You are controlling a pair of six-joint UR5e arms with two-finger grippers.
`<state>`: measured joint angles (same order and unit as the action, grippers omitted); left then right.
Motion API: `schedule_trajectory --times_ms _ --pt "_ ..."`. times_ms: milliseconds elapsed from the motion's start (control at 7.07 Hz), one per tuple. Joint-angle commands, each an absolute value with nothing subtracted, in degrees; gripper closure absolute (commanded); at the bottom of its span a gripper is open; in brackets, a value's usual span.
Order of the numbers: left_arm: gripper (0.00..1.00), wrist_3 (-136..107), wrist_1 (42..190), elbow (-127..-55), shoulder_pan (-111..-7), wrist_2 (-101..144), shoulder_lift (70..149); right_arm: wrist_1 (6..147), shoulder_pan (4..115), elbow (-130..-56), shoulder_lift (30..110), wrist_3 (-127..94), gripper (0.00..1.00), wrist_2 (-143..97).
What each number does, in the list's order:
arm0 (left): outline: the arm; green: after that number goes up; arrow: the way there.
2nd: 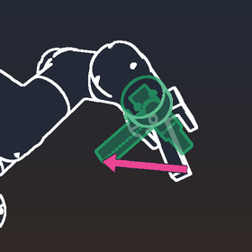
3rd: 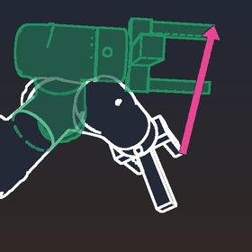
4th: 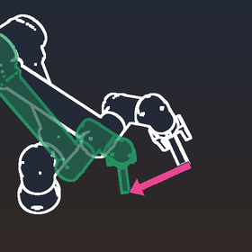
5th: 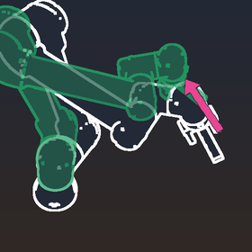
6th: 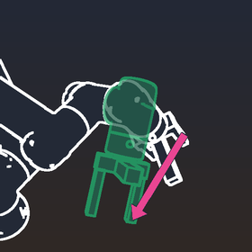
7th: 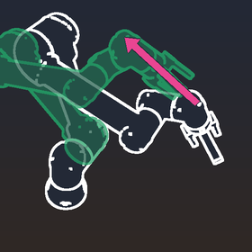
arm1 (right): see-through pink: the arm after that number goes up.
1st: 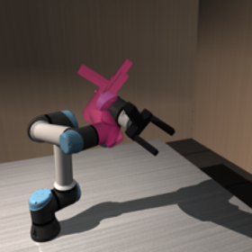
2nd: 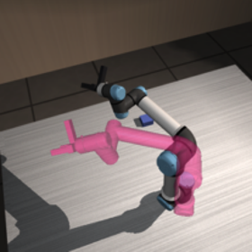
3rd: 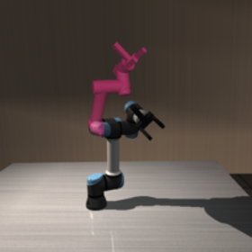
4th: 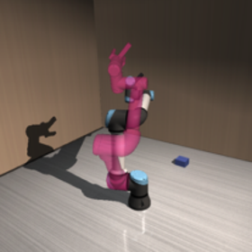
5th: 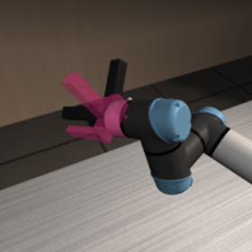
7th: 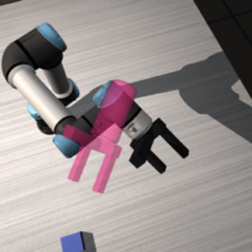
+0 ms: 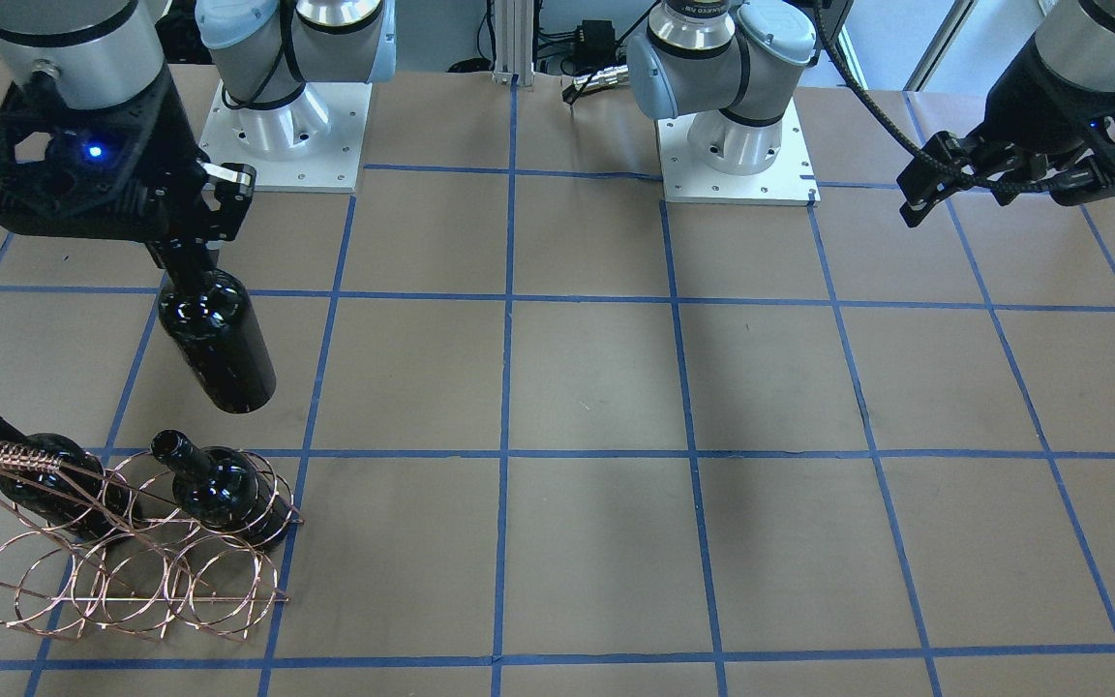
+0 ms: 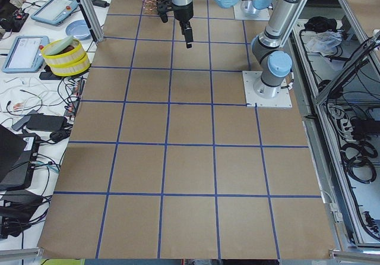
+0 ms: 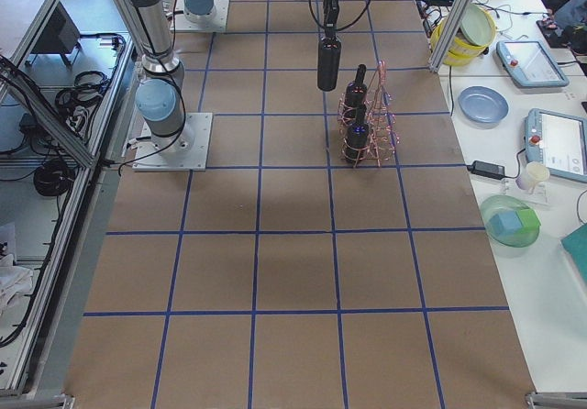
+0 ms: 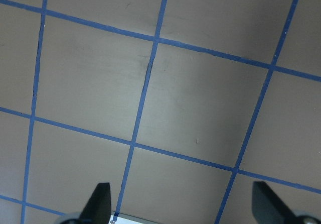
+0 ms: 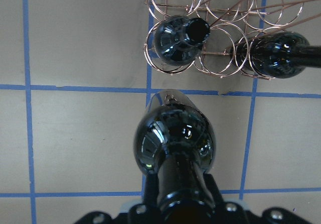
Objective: Place wine into wine basket
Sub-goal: 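Lift the bottle with the right gripper and carry it to the wire basket, then tilt and lower the bottle into the empty basket slot with the right gripper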
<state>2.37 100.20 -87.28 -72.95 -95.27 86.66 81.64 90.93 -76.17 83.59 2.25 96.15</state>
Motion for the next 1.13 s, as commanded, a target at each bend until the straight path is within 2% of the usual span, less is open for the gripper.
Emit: schedule_trajectory --times_ms 0,990 --pt "0.0 2.37 100.37 -87.28 -72.95 -95.27 86.66 81.3 84.32 -76.03 83.93 8.77 0.84 95.63" --pt "0.0 -0.08 100.46 -89.19 -74.0 -94.92 85.88 89.47 79.54 -73.65 78.41 10.02 0.81 91.32"
